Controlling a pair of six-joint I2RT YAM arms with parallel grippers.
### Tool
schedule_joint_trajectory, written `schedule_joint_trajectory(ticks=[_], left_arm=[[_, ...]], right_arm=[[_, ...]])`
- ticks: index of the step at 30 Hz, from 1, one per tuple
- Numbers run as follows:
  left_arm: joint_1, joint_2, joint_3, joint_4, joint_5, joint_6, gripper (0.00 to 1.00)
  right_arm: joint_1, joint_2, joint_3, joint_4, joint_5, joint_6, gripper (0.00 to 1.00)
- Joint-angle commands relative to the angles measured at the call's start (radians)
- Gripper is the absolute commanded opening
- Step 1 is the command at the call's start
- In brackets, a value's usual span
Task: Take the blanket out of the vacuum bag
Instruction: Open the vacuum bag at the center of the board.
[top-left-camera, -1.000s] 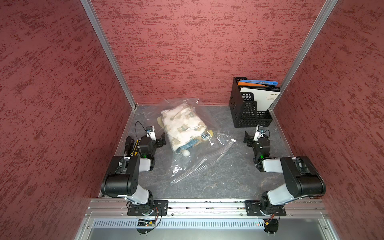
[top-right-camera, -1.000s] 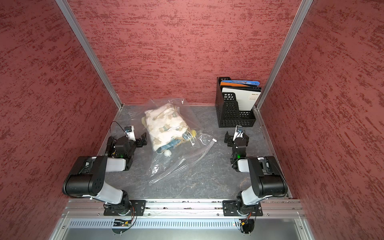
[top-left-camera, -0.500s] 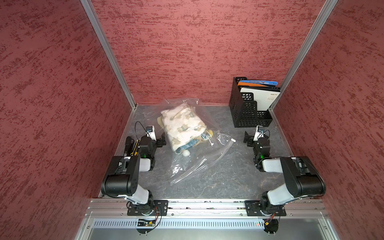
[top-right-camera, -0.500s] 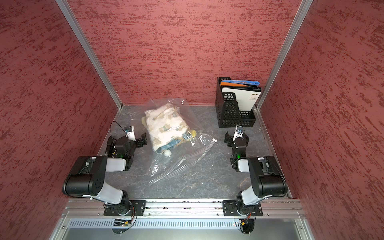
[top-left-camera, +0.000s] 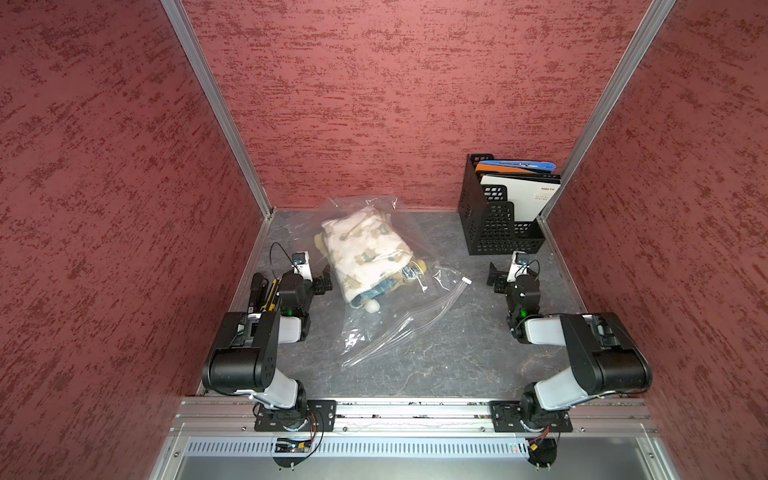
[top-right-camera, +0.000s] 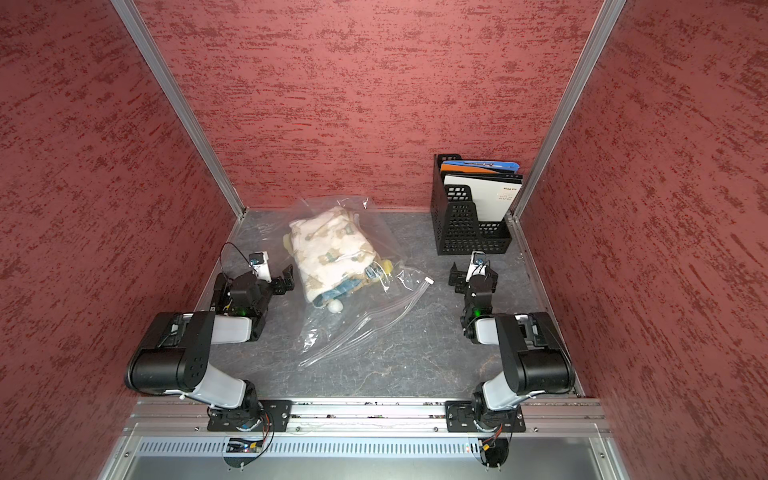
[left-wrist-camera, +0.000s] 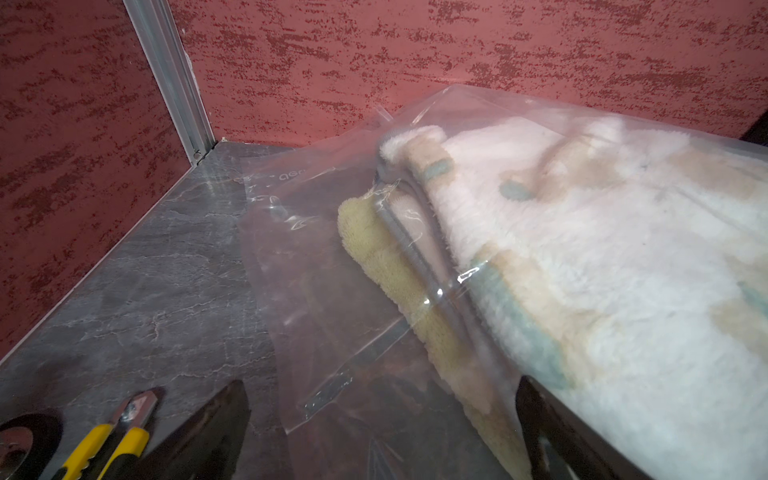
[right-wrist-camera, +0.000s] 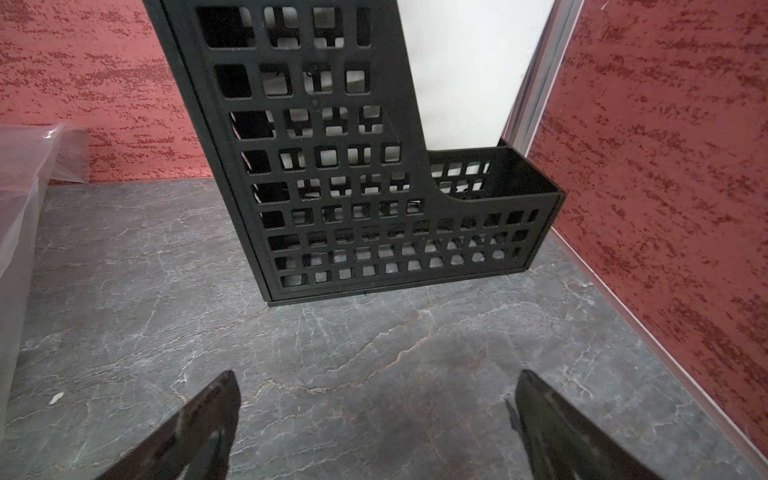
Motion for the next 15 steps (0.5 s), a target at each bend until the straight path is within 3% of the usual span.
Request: schedule_joint_trajectory(ticks=[1, 7, 15], left_arm=[[-0.001, -0.009, 0.007, 0.004, -0.006, -0.003, 0.99], [-0.001, -0.068, 0.011, -0.056, -0.104, -0.041, 0.99], [-0.007, -0.364, 0.065, -0.346, -0.133, -0.041, 1.0]], right_arm=[[-0.002, 0.006, 0.002, -0.003, -0.019, 0.004, 0.99], [-0.002, 0.005, 0.0, 0.001, -0.018, 0.004, 0.99], [-0.003, -0.008, -0.028, 0.039, 0.039, 0.027, 0.99]])
